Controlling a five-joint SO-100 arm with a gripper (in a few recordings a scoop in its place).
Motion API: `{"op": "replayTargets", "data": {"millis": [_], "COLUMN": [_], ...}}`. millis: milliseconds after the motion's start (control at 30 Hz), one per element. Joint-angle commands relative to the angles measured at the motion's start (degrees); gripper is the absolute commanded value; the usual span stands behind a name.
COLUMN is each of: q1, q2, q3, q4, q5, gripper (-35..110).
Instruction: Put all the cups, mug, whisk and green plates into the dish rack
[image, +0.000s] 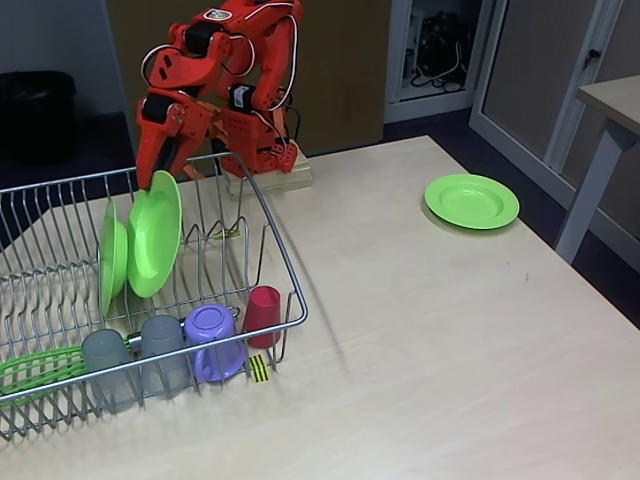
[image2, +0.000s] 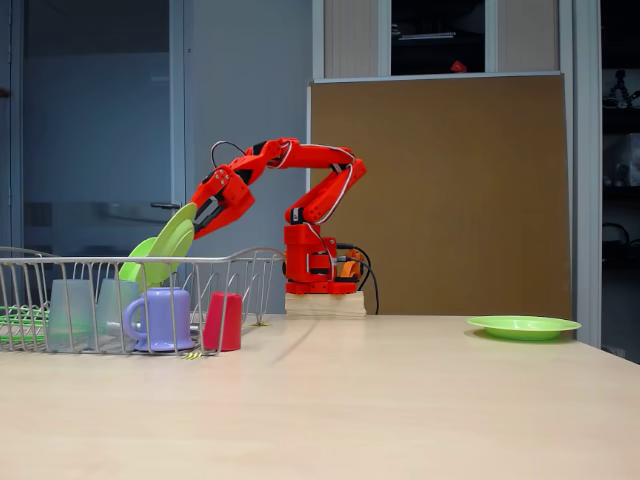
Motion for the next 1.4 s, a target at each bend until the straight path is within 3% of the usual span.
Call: {"op": "replayTargets", "data": {"millis": [0, 533, 1033, 1367], "q1": [1.8, 10.1, 7.5, 1.9], "q2": [0.6, -2.9, -10.5, -0.7], "q3": [-1.8, -3.9, 2.5, 8.0], "q4": [-0.9, -1.4, -13.6, -9.7], "q5": [-1.4, -5.4, -7.7, -11.5], "gripper": [0, 0, 0, 20]}}
